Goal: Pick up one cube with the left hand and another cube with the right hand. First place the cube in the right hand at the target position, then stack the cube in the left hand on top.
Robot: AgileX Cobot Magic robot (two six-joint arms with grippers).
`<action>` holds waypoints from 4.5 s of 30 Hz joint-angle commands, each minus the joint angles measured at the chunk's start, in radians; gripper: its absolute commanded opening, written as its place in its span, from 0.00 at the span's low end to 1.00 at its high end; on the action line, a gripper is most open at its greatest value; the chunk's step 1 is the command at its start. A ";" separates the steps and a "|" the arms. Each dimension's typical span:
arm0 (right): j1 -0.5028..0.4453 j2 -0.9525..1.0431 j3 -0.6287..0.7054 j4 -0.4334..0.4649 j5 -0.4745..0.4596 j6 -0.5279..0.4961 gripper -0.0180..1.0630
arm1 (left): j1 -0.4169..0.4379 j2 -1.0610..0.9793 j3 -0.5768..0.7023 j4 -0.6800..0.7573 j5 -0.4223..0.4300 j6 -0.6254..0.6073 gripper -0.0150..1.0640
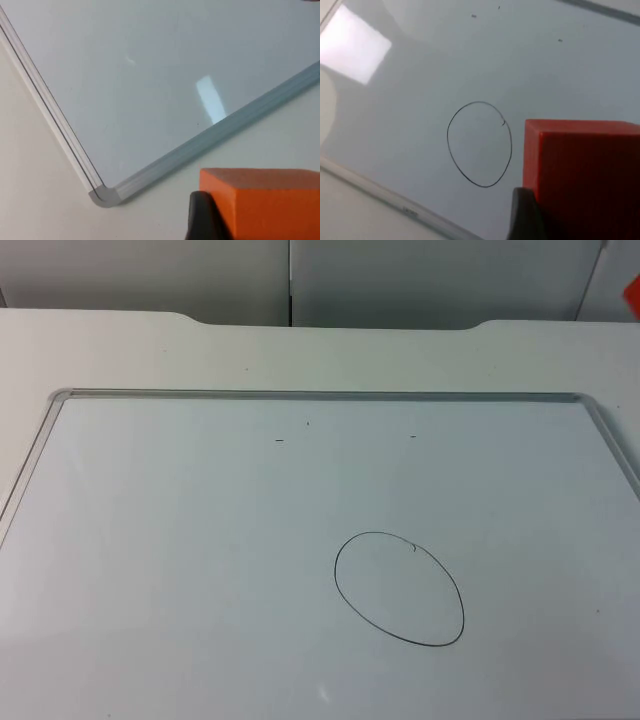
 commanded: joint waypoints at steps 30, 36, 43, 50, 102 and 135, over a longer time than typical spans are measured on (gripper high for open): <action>0.320 0.779 0.003 -0.243 -0.444 0.397 0.01 | -0.003 -0.014 0.004 -0.004 -0.021 -0.020 0.13; 0.320 0.779 0.003 -0.331 -0.461 0.476 0.01 | -0.003 -0.014 0.004 -0.004 -0.020 -0.020 0.13; 0.320 0.779 0.003 -0.347 -0.461 0.497 0.01 | -0.003 -0.014 0.004 -0.004 -0.020 -0.020 0.13; 0.320 0.779 0.003 -0.348 -0.466 0.497 0.01 | -0.003 -0.014 0.004 -0.004 -0.022 -0.020 0.13; 0.320 0.341 -0.089 -0.315 -0.289 0.403 0.78 | -0.003 -0.005 -0.021 -0.015 -0.037 0.026 0.13; 0.320 -0.433 -0.179 -0.470 -0.048 0.295 0.78 | -0.313 1.163 -0.834 -0.226 -0.169 0.348 0.13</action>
